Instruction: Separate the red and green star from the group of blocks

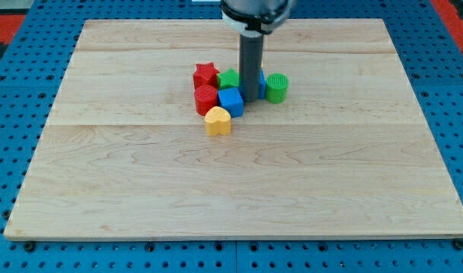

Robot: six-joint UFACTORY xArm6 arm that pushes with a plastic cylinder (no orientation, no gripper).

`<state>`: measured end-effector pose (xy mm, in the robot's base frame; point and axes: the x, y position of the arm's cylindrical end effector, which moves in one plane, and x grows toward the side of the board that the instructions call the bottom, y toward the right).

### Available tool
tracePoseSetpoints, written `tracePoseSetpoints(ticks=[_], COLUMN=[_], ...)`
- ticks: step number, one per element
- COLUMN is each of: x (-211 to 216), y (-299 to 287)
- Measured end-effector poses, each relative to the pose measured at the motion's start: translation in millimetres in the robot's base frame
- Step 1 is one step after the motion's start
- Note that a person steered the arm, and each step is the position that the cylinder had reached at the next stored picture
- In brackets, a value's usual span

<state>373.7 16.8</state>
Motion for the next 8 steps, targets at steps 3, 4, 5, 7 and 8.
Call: tracePoseSetpoints(ticks=[3, 4, 5, 7, 8], x=[-75, -112, -126, -143, -148], y=[-127, -143, -157, -170, -184])
